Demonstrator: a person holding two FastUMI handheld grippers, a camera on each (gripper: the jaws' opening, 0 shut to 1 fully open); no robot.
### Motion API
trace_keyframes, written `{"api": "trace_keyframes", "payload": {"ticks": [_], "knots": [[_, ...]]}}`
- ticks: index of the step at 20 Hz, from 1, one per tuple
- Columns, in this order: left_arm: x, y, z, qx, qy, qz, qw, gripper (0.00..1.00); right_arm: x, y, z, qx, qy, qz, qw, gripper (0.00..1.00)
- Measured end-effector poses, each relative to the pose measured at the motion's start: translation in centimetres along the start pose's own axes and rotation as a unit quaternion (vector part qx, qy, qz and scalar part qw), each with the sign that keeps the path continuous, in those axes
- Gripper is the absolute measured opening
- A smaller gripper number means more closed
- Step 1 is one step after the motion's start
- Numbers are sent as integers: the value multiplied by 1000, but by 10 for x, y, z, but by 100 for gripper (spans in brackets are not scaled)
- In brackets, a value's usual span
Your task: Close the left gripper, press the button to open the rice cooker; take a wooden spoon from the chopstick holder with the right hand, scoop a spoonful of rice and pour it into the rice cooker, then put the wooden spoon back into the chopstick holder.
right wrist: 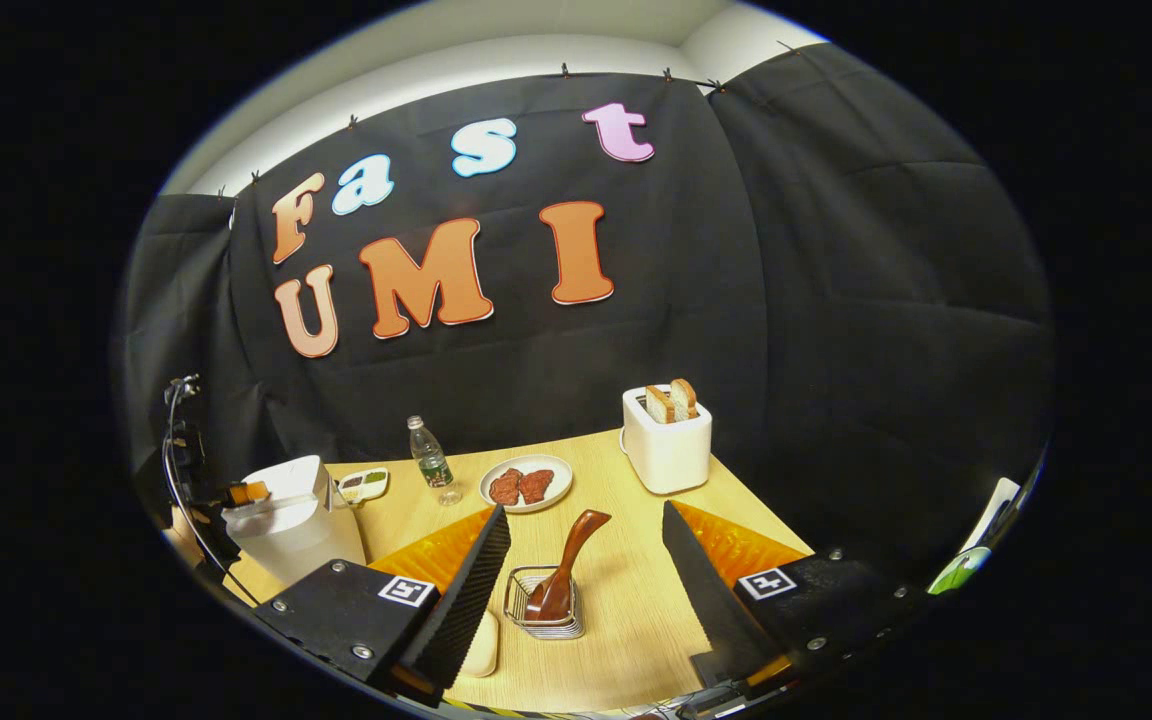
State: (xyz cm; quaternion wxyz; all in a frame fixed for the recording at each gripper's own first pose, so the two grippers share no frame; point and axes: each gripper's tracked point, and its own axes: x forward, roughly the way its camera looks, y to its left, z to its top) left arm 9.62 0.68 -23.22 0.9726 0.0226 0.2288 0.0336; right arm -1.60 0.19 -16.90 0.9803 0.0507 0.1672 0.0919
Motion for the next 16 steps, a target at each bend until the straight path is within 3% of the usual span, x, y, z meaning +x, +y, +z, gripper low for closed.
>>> {"api": "trace_keyframes", "payload": {"ticks": [2, 4, 6, 7, 8, 9, 11, 12, 14, 16], "knots": [[1, 3, 32, -12, -22, -1, 1000, 99, -2, 0, 5, 6, -5, 3, 1000, 95], [11, -2, 26, -27, -4, -8, 1000, 99, -3, -1, 10, 12, -9, 2, 1000, 95], [25, -14, -45, 24, 113, -12, 993, 100, -3, -3, 15, 13, -18, 2, 1000, 95], [56, -17, -38, 69, 41, -5, 997, 100, -2, -7, 18, 12, -20, -2, 1000, 95], [96, -20, -77, 62, 87, 3, 994, 100, -2, -12, 18, 12, -21, -9, 1000, 95], [128, -23, -76, 56, 51, 4, 997, 100, -1, -14, 18, 17, -20, -11, 1000, 95], [200, -43, -105, 50, 92, -13, 994, 100, -2, -13, 21, 21, -22, -8, 1000, 95], [212, -52, -122, 57, 88, -25, 994, 100, 0, -17, 21, 21, -23, -11, 999, 95], [261, -64, -109, 78, 67, -30, 994, 100, 2, -15, 24, 24, -23, -9, 999, 95], [245, -80, -76, 73, 33, -41, 996, 100, 6, -12, 29, 19, -25, -6, 999, 95]]}}
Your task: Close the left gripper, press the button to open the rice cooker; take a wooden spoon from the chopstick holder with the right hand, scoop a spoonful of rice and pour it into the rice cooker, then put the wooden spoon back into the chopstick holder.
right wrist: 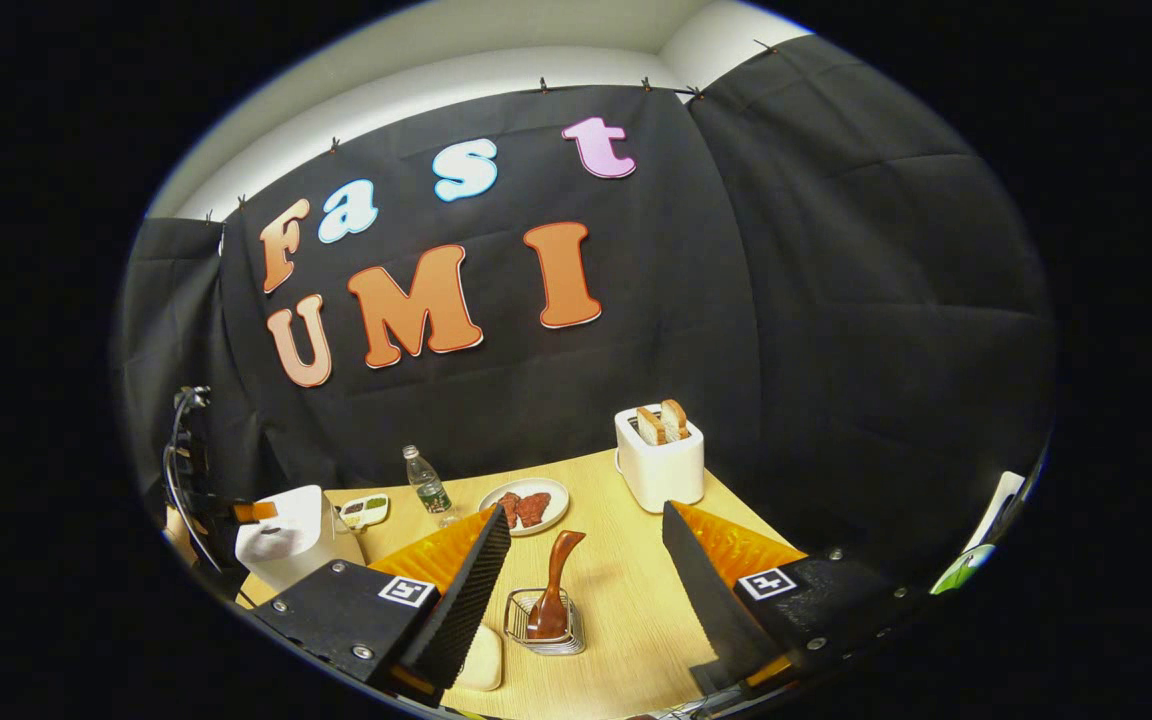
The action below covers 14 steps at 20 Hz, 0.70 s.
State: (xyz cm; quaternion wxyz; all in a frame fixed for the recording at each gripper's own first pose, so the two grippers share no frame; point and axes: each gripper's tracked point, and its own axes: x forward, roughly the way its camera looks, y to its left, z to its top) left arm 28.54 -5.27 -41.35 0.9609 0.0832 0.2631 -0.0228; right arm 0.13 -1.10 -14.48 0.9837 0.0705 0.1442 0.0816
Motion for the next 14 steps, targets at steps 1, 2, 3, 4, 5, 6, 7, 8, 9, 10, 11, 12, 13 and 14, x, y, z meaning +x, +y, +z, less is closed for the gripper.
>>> {"api": "trace_keyframes", "payload": {"ticks": [1, 2, 3, 4, 5, 6, 7, 8, 9, 10, 11, 12, 13, 14], "knots": [[-5, -5, 13, -10, -22, -6, 1000, 100, 3, 2, 5, -6, -3, 1, 1000, 95], [-14, -3, 25, -20, -41, -12, 999, 100, 4, 4, 10, -13, -7, 3, 1000, 95], [-18, -5, 42, -28, -60, -15, 998, 100, 6, 7, 17, -21, -12, 4, 1000, 95], [-30, 0, 56, -34, -77, -16, 996, 100, 8, 10, 24, -29, -16, 5, 999, 95], [-45, 6, 73, -40, -93, -15, 995, 100, 9, 14, 32, -36, -21, 9, 999, 95], [-67, 11, 92, -47, -110, -14, 993, 100, 9, 19, 41, -43, -25, 12, 999, 95], [-83, 16, 109, -55, -128, -15, 990, 100, 11, 23, 49, -52, -29, 13, 998, 95], [-100, 19, 125, -62, -144, -16, 987, 100, 12, 26, 59, -63, -34, 13, 997, 95], [-115, 22, 138, -67, -158, -15, 985, 100, 11, 30, 69, -74, -40, 13, 996, 95], [-127, 25, 149, -71, -172, -17, 982, 100, 11, 35, 80, -86, -46, 15, 995, 95], [-139, 30, 161, -75, -184, -15, 980, 100, 9, 40, 90, -94, -52, 18, 994, 95], [-149, 36, 171, -79, -192, -12, 978, 100, 8, 47, 100, -99, -58, 22, 993, 95], [-161, 39, 180, -81, -203, -12, 976, 100, -3, 53, 113, -100, -64, 26, 993, 95], [-172, 44, 191, -80, -215, -11, 973, 100, -5, 59, 120, -100, -69, 30, 992, 95]]}}
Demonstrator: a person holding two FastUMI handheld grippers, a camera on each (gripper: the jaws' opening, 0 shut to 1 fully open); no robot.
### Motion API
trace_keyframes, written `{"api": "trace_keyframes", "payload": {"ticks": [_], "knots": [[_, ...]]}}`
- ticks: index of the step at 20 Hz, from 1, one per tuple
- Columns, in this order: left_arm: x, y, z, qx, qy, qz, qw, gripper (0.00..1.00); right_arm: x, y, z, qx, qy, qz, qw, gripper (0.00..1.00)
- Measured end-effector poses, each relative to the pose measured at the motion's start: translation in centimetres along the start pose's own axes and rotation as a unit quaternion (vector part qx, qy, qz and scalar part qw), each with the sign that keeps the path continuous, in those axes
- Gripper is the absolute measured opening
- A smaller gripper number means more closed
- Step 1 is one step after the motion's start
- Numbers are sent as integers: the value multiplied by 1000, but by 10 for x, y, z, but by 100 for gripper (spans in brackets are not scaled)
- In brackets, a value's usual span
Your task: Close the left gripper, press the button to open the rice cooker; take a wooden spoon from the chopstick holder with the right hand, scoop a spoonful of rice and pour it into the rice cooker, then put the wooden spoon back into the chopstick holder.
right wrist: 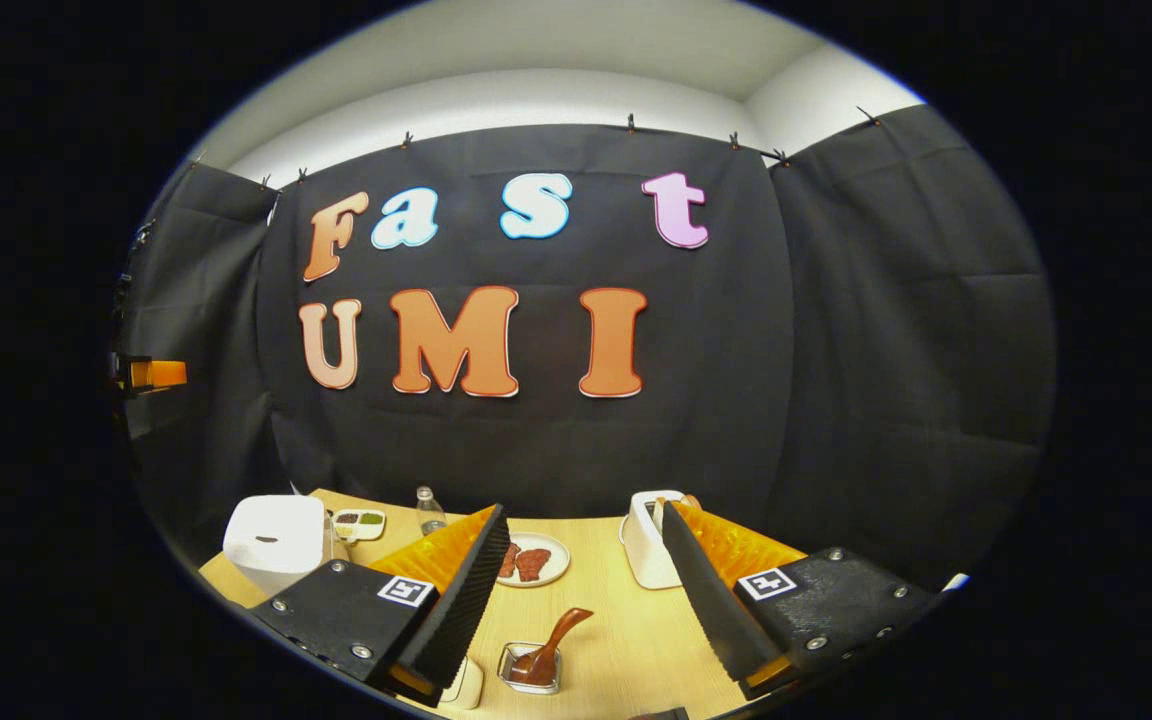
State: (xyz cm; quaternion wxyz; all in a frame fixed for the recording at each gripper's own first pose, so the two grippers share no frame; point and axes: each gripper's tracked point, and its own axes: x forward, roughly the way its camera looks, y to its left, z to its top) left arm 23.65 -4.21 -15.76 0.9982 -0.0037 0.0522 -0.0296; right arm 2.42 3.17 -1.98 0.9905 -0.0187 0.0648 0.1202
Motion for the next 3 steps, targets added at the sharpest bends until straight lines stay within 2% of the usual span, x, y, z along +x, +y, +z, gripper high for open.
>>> {"api": "trace_keyframes", "payload": {"ticks": [2, 3], "knots": [[-14, 8, 24, 11, -21, 6, 1000, 100, -1, 9, 16, 8, -9, 9, 1000, 95], [-21, 12, 32, 16, -29, 10, 999, 100, -3, 12, 20, 14, -12, 13, 1000, 100]]}}
